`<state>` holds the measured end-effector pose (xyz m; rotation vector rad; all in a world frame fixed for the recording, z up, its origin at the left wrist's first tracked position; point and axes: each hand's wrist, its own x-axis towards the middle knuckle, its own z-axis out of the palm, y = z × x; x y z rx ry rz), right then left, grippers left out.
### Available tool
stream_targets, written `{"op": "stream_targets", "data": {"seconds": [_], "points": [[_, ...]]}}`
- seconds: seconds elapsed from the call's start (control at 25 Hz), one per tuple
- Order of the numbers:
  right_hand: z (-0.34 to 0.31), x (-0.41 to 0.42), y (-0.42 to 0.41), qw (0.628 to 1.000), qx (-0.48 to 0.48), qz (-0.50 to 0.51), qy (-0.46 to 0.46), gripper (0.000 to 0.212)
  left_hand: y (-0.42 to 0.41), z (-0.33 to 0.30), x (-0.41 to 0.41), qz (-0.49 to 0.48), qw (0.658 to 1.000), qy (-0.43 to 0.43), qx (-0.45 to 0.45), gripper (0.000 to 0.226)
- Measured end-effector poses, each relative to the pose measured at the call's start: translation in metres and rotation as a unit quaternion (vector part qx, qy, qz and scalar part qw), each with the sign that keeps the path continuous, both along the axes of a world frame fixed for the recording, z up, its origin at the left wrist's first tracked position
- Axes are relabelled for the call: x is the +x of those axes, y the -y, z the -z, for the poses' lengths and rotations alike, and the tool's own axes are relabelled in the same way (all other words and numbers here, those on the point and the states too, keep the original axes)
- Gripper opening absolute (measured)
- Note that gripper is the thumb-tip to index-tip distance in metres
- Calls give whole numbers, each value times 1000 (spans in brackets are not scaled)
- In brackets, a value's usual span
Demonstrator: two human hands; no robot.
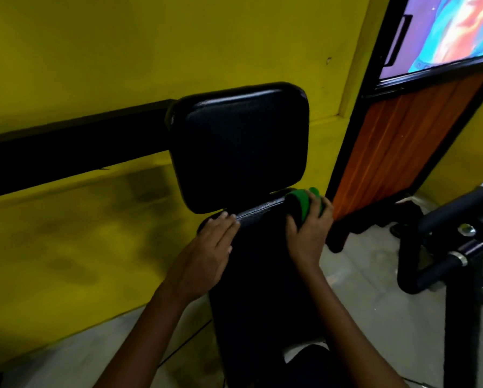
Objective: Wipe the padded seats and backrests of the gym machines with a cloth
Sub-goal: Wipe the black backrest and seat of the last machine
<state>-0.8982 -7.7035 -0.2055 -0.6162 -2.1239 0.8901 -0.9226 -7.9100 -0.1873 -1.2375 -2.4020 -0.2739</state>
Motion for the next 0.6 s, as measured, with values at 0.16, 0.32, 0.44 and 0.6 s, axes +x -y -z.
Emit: {"op": "stream_targets", "data": {"seconds": [0.16,0.32,0.44,0.6], "points": [[33,7,8,998,31,-42,-31,66,-47,-3,-27,51,990,-80,-103,54],[83,26,2,943,-312,116,22,55,-63,5,-43,58,979,-132,-144,57],[66,17,0,942,-314,113,-5,51,-63,11,-44,55,974,-168,-143,57],[46,4,5,985,-162,19,-63,61,-64,10,-42,54,972,-180,-140,57]]}}
